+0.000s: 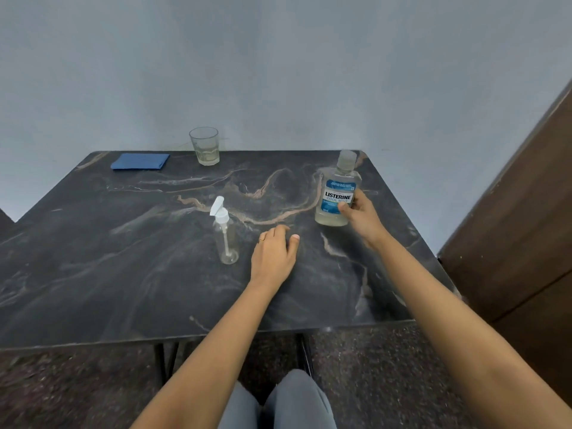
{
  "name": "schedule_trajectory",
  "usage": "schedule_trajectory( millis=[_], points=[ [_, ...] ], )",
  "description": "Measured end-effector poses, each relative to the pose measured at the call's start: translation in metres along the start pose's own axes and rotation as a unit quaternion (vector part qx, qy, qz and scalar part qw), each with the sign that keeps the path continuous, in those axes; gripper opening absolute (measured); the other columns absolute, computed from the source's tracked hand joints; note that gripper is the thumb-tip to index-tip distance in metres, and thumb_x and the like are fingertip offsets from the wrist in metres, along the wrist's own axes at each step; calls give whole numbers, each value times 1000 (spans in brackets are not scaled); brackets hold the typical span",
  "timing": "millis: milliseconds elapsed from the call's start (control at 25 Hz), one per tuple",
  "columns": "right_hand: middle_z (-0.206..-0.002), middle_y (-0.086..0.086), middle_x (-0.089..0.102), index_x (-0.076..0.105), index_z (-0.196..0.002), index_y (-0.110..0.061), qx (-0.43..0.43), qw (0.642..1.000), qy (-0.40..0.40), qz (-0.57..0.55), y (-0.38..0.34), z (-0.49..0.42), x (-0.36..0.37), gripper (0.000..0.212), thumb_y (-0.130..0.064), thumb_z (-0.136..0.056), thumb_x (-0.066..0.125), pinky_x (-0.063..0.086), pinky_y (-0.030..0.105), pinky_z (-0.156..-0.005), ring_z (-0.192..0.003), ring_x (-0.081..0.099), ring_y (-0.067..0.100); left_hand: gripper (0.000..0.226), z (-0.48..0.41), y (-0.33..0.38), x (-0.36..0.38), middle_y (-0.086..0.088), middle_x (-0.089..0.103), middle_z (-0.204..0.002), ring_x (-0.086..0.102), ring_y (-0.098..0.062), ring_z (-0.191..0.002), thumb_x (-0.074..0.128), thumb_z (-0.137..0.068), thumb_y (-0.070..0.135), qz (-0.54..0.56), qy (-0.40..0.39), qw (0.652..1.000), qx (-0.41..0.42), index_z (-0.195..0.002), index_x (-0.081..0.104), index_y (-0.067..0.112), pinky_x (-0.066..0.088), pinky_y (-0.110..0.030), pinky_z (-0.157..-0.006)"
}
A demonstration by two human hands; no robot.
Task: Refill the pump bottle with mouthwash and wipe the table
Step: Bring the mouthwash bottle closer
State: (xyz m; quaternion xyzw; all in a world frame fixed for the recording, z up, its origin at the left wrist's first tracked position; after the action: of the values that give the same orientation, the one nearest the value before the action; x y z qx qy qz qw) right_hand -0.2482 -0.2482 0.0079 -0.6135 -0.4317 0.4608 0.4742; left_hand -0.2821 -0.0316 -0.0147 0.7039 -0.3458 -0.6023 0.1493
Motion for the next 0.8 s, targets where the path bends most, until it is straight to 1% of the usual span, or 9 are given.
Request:
schedule_trajectory(
  millis=[160,280,400,480,600,680,720,760,800],
  points=[
    [-121,3,62,50,-128,-13,15,1000,6,-16,3,42,-8,37,-2,-93,54,48,31,-95,-112,59,16,35,36,-6,-12,-4,62,-113,49,-23,-114,41,-99,37,9,12,1000,1,-119,55,11,46,-38,-87],
    [-122,2,62,49,-131,-12,26,999,-10,-19,3,60,-6,39,-2,-93,52,49,24,-90,-111,60,13,36,54,-14,-20,-4,62,-114,50,-24,-113,41,-99,38,11,24,1000,1,-120,54,11,45,-37,-85],
    [-121,2,62,47,-132,-10,36,999,-27,-23,4,71,-2,40,0,-94,51,50,24,-90,-107,60,9,36,64,-21,-28,-4,62,-113,51,-24,-111,42,-99,38,17,35,999,-3,-119,55,12,45,-37,-84],
    [-123,2,61,46,-134,-11,45,998,-33,-31,6,74,1,41,-1,-94,51,49,23,-88,-110,60,10,36,67,-26,-30,-4,62,-114,51,-24,-111,42,-99,38,16,38,999,-6,-119,55,12,44,-37,-83],
    [-131,5,58,44,-136,-11,58,997,-39,-33,7,76,4,43,-4,-95,51,46,29,-97,-120,55,18,35,71,-31,-34,-3,61,-114,51,-22,-111,42,-99,38,23,44,999,-4,-119,54,12,41,-32,-81],
    [-134,7,55,43,-137,-10,70,996,-46,-28,4,79,4,44,-5,-94,54,43,35,-103,-125,51,22,32,71,-36,-41,1,59,-108,53,-20,-105,44,-98,40,45,69,997,-11,-113,55,15,40,-30,-76],
    [-136,5,52,42,-137,-11,69,997,-29,-20,1,83,2,48,-5,-92,56,42,35,-104,-127,49,22,29,72,-41,-47,4,56,-104,54,-18,-101,47,-96,42,59,94,994,-16,-110,53,17,40,-30,-73],
    [-138,3,49,41,-137,-14,56,998,26,1,-3,90,-2,52,-6,-90,60,41,33,-104,-128,47,19,28,73,-47,-55,5,52,-102,54,-17,-96,51,-93,43,70,129,989,-23,-106,51,18,41,-30,-71],
    [-137,1,47,42,-135,-17,23,993,116,29,-9,101,-8,55,-8,-86,64,40,31,-103,-126,46,15,30,73,-53,-64,5,49,-101,53,-15,-93,57,-90,44,78,168,982,-31,-104,49,19,42,-30,-71]
  ],
)
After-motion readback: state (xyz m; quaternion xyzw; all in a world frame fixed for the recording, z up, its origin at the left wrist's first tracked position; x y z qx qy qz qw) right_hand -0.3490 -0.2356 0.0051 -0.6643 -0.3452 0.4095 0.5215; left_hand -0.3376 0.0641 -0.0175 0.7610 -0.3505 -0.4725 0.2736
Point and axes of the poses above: each hand's wrist, its own z-axis away from the middle knuckle, its own x-axis out of the palm, y = z × x, the point moved 6 cm from there along -z, towards the middle knuckle
